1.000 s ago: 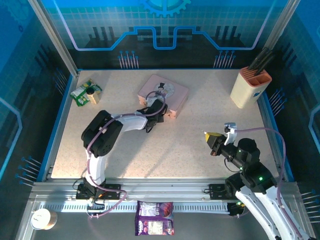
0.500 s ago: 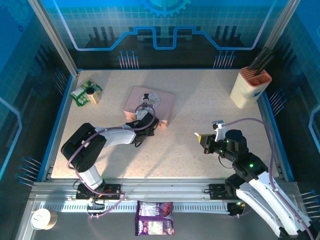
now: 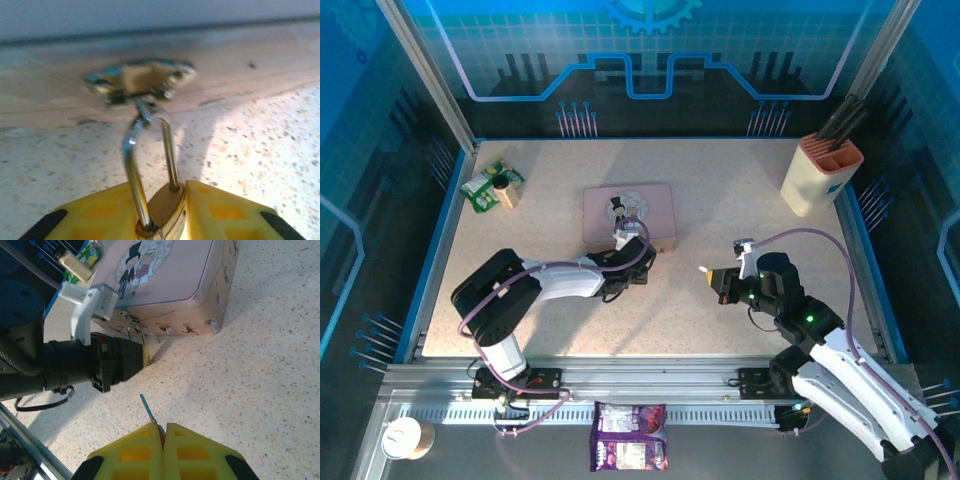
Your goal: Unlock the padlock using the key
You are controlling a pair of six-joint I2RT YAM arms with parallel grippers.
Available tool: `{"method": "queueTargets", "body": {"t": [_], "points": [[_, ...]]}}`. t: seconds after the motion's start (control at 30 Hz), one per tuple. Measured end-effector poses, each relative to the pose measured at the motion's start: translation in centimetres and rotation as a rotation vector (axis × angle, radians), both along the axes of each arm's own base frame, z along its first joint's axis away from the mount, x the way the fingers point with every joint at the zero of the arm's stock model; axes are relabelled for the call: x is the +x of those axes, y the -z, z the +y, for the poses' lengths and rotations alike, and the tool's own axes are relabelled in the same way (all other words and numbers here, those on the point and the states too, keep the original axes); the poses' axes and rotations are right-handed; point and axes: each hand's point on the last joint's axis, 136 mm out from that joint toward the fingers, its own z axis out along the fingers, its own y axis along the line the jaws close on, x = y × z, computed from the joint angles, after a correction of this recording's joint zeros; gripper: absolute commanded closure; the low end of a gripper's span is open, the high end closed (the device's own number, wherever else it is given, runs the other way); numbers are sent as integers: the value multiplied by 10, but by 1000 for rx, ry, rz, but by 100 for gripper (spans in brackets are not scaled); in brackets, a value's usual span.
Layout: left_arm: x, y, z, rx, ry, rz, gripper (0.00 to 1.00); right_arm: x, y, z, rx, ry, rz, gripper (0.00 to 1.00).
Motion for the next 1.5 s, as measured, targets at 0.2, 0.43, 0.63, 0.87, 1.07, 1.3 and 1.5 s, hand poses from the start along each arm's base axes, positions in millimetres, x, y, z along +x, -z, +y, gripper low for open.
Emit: {"method": "queueTargets", "body": {"t": [0.2,0.43,0.63,0.87,1.07,1.3,1.5], "points": [[-18,6,-2,-88,90,-27,45,-1,-5,2,29,1,-5,100],[-39,2,12,-214,148,-86,34,-3,-6,5,56,-4,7,100],[-31,-8,26,-376,124,-151,30,-6,-7,12,68,-23,13,100],[-14,-15,21,-462,130,-201,31,-11,-7,19,73,-46,16,100],[2,-14,17,-539,99,-236,35,-14,-7,21,77,-49,7,100],[15,-16,12,-608,69,-278,42,-14,-7,21,77,-41,3,100],[20,-14,9,-639,57,-281,51,-14,-7,22,77,-41,2,100]]}}
